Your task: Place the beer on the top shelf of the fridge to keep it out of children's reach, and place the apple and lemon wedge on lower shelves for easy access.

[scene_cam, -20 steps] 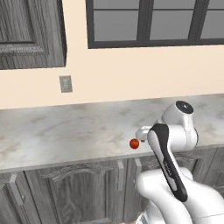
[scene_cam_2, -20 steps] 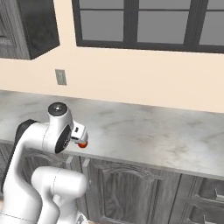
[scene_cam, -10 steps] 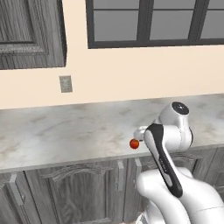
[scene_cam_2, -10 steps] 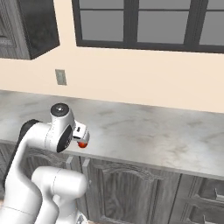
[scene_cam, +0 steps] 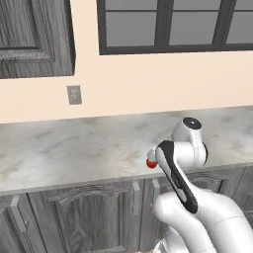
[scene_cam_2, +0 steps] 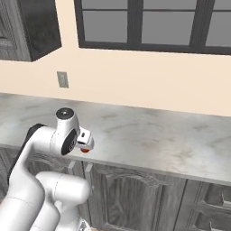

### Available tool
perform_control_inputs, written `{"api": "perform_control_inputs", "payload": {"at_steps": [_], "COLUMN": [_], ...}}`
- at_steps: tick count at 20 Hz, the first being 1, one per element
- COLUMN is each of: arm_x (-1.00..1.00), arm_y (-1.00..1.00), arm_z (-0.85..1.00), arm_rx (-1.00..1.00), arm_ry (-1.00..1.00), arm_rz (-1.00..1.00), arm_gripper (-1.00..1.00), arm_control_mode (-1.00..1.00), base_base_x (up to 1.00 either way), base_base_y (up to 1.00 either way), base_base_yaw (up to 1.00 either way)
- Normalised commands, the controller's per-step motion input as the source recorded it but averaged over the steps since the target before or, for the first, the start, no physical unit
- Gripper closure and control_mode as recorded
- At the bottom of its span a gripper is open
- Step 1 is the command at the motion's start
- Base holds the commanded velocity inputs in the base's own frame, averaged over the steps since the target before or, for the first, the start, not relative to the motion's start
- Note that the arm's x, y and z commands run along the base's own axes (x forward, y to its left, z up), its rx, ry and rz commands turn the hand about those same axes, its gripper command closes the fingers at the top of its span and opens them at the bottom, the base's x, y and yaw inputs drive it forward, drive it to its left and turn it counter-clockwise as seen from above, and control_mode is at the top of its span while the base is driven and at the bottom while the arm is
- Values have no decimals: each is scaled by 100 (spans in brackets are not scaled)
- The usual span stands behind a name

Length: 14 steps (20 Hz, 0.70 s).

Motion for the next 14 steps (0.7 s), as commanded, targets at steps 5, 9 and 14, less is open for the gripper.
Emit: {"api": "perform_control_inputs", "payload": {"at_steps": [5,9,14], "arm_x": [26,28,26], "arm_y": [6,10,6], "arm_z": [-14,-12,-16], "arm_rx": [-1,-1,0], "arm_ry": [6,6,5], "arm_rz": [0,0,0], "arm_gripper": [-100,-100,-100], "arm_control_mode": [-100,-100,-100], "base_base_x": [0,0,0], "base_base_y": [0,0,0], "base_base_yaw": [0,0,0]}}
